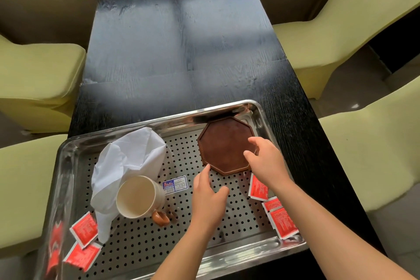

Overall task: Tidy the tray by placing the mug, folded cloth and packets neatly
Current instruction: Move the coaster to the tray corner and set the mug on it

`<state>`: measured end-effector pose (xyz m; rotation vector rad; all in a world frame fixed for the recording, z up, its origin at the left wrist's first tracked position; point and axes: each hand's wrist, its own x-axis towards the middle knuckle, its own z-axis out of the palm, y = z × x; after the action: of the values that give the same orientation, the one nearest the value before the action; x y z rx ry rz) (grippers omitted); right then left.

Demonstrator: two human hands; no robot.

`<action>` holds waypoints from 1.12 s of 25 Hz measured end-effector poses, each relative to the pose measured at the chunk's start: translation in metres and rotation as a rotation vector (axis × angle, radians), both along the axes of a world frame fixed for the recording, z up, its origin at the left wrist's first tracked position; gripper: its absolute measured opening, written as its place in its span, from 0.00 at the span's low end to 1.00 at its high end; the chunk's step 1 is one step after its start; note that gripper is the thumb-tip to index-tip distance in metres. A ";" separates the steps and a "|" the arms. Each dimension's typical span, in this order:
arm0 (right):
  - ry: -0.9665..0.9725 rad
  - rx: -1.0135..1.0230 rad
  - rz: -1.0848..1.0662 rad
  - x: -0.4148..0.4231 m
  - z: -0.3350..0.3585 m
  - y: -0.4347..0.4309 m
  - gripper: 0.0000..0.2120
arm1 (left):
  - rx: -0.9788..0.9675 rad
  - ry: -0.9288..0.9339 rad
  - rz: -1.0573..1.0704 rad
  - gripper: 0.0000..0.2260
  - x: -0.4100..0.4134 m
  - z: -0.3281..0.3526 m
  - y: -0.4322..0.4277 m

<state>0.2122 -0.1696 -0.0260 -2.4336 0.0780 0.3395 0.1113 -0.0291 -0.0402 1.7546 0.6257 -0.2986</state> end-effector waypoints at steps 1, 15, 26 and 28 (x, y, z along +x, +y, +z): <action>0.005 0.004 0.015 -0.006 0.001 0.003 0.22 | 0.054 -0.013 -0.044 0.32 -0.007 0.002 0.001; 0.111 0.156 0.276 -0.122 0.032 0.079 0.16 | 0.492 0.008 -0.342 0.24 -0.147 -0.001 0.065; 0.140 -0.032 0.363 -0.154 0.007 0.152 0.09 | 0.850 0.276 -0.401 0.25 -0.169 -0.035 0.113; 0.135 0.000 0.360 -0.154 0.006 0.152 0.11 | 0.867 0.286 -0.406 0.27 -0.172 -0.039 0.110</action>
<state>0.0581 -0.0176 -0.0199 -2.4171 -0.3047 0.6636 -0.0602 0.0810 -0.0789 2.7132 0.6440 -0.6306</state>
